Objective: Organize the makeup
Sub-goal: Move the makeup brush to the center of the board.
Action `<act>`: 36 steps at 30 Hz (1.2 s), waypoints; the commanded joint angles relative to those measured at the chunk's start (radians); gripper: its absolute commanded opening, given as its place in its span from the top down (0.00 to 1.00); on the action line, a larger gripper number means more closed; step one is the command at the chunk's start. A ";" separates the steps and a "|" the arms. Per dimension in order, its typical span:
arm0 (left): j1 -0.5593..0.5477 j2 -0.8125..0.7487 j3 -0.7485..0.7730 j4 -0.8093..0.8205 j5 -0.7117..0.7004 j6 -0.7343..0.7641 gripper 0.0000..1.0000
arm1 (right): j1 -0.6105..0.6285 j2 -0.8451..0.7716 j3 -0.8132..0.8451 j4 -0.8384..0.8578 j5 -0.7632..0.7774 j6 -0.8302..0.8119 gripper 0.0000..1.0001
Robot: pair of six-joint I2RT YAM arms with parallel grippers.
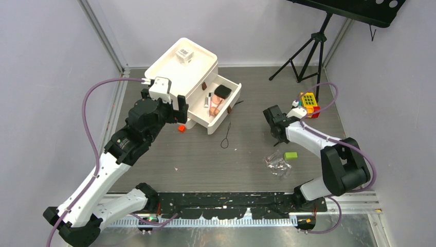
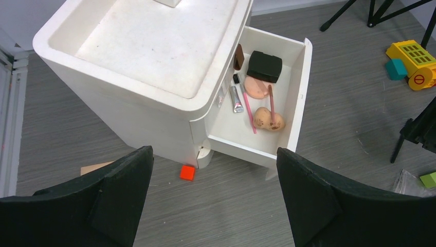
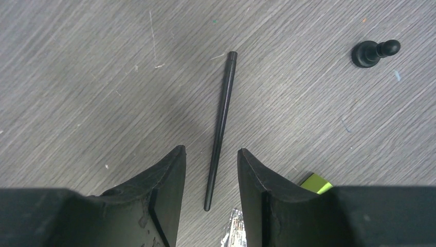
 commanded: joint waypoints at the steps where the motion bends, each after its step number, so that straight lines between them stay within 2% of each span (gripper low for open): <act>1: 0.003 -0.015 0.022 0.025 0.005 0.004 0.08 | 0.003 0.040 0.007 0.007 0.038 0.031 0.54; 18: 0.003 -0.010 0.022 0.025 0.005 0.005 0.08 | -0.017 0.103 -0.071 0.152 -0.050 0.032 0.69; 23: 0.004 -0.007 0.023 0.024 0.004 0.005 0.08 | -0.014 0.133 -0.064 0.211 -0.093 -0.028 0.82; 27: 0.003 -0.004 0.025 0.023 0.004 0.007 0.08 | 0.040 0.153 -0.040 0.283 -0.131 -0.106 0.86; 31: 0.004 -0.001 0.025 0.023 0.003 0.007 0.09 | 0.147 0.217 0.026 0.319 -0.133 -0.196 0.87; 36: 0.004 0.003 0.026 0.024 0.001 0.008 0.08 | 0.233 0.283 0.077 0.322 -0.147 -0.210 0.87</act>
